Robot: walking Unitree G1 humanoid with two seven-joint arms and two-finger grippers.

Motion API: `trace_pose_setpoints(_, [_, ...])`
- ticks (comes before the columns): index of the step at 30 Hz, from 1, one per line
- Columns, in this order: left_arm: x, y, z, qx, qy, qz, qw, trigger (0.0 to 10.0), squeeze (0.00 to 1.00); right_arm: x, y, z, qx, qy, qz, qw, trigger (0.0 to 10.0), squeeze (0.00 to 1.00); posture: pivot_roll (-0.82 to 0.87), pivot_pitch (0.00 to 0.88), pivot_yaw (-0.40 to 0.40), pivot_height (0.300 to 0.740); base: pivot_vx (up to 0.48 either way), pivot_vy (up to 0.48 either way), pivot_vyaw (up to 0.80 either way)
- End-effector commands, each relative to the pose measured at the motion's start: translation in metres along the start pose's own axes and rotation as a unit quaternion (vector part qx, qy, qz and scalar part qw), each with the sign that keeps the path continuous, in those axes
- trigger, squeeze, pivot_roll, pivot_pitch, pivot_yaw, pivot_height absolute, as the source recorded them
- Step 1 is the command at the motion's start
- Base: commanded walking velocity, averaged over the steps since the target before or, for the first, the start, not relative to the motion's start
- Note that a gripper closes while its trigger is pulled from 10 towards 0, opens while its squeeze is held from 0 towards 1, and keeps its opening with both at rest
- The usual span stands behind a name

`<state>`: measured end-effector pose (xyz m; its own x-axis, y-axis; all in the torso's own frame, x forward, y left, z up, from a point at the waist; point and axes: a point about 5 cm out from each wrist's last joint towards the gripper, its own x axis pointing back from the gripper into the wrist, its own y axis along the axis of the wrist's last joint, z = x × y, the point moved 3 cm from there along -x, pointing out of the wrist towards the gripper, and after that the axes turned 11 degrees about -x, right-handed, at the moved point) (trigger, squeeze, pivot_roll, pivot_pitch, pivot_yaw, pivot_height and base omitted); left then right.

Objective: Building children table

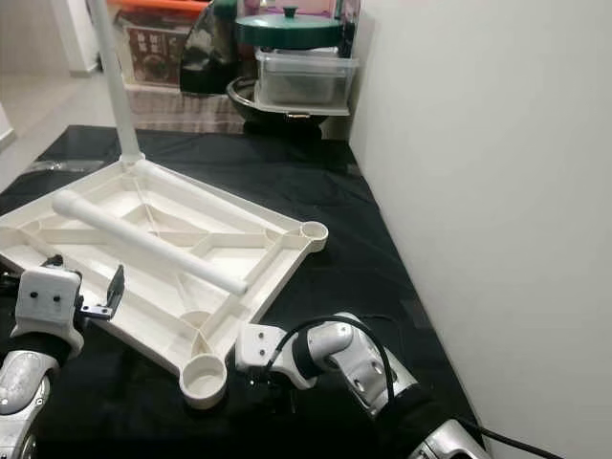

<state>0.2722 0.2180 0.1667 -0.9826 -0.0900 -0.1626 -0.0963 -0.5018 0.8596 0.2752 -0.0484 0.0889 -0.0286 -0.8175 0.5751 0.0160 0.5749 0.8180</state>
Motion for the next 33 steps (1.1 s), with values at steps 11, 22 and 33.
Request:
trace_pose_setpoints(11, [-0.002,0.003,0.002,-0.005,0.003,-0.006,1.000,10.0,0.00,-0.032,0.035,-0.008,0.022,-0.012,-0.045,0.999,10.0,0.00,0.12,0.000,-0.121,0.740,0.000,0.000,0.00])
trace_pose_setpoints(22, [-0.001,0.004,0.004,-0.004,0.008,-0.007,1.000,10.0,0.00,-0.050,0.052,-0.015,0.003,-0.028,-0.076,0.997,10.0,0.00,0.13,0.000,-0.128,0.740,0.000,0.000,0.00])
trace_pose_setpoints(33, [-0.003,0.007,0.008,-0.003,0.013,-0.013,1.000,10.0,0.00,-0.067,0.068,-0.030,-0.047,-0.102,-0.115,0.987,10.0,0.00,0.13,0.000,-0.127,0.740,0.000,0.000,0.00])
